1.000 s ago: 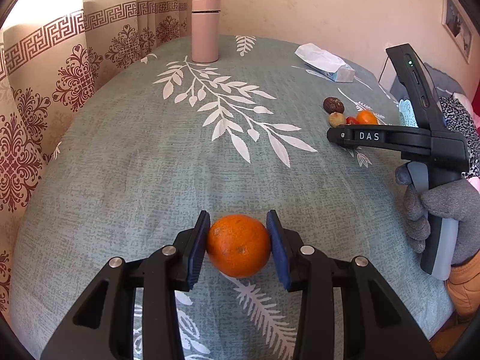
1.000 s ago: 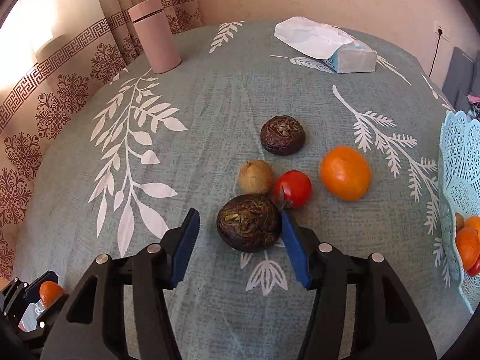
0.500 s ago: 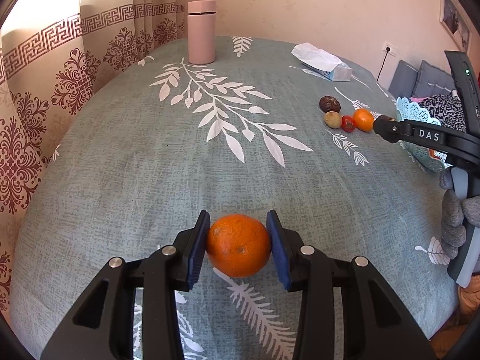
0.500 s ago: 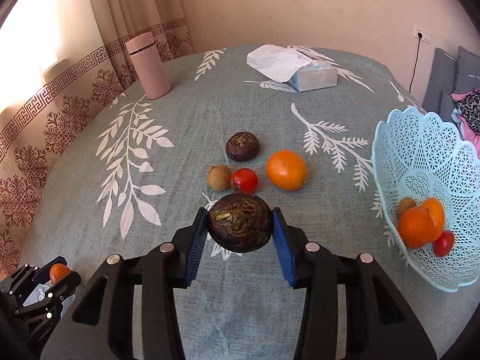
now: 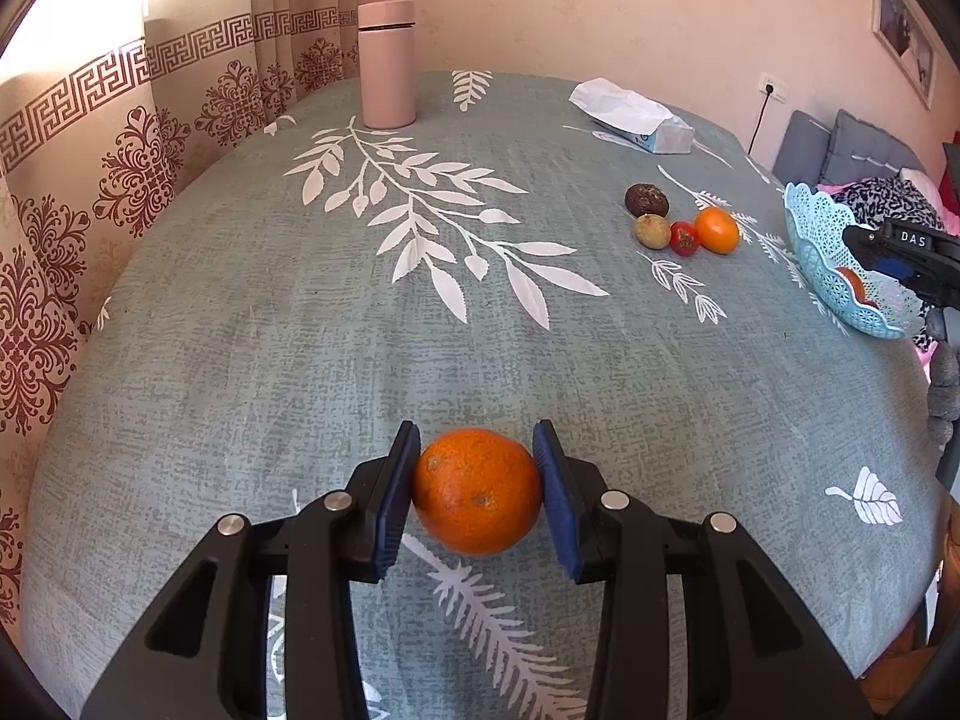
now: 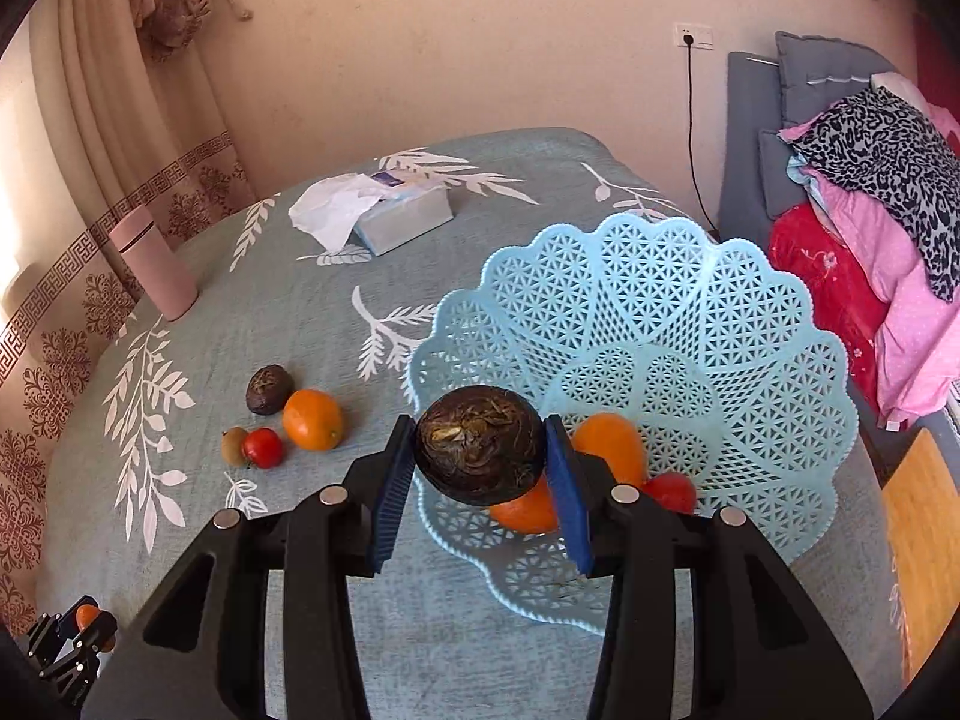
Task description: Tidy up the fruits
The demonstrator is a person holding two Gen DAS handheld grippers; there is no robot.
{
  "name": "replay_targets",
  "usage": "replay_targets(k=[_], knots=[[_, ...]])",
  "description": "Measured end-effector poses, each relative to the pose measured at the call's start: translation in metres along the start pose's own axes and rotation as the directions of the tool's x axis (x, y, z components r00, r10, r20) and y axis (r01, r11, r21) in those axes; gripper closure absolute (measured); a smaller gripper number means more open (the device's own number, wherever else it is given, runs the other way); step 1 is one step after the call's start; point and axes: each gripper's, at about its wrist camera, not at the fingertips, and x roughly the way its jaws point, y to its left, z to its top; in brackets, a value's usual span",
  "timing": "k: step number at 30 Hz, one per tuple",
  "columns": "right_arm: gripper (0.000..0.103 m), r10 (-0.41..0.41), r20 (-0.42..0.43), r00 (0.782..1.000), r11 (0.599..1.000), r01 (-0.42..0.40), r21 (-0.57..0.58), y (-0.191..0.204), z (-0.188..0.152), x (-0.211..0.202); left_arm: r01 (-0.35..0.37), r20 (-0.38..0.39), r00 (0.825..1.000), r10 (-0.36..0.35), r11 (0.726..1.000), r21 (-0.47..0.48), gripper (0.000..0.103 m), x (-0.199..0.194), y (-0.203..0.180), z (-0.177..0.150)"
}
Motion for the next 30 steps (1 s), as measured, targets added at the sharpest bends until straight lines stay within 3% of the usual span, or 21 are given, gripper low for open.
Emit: replay_targets(k=[5, 9, 17, 20, 25, 30], knots=[[0.058, -0.063, 0.018, 0.998, 0.996, 0.062, 0.06, -0.03, 0.002, -0.004, 0.001, 0.001, 1.0, -0.001, 1.0, 0.01, 0.063, 0.0, -0.005, 0.002], [0.041, -0.076, 0.043, 0.996, 0.988, 0.07, 0.138, -0.053, 0.004, -0.011, 0.004, 0.012, 1.0, -0.004, 1.0, 0.029, 0.063, -0.001, -0.012, 0.006], [0.04, -0.151, 0.132, 0.98, 0.979, 0.13, 0.156, -0.063, 0.0, -0.023, 0.026, 0.052, 0.998, -0.03, 0.996, 0.08, 0.063, -0.007, -0.039, 0.025], [0.04, -0.198, 0.177, 0.964, 0.973, 0.172, 0.153, -0.064, -0.002, -0.026, 0.056, 0.056, 0.997, -0.062, 0.993, 0.104, 0.063, -0.006, -0.056, 0.035], [0.038, -0.282, 0.27, 0.921, 0.957, 0.249, 0.151, -0.065, -0.007, -0.034, 0.095, 0.084, 0.99, -0.111, 0.98, 0.174, 0.063, -0.004, -0.093, 0.055], [0.032, -0.308, 0.325, 0.894, 0.95, 0.267, 0.164, -0.067, -0.013, -0.039, 0.151, 0.107, 0.978, -0.181, 0.959, 0.241, 0.063, 0.003, -0.135, 0.08]])
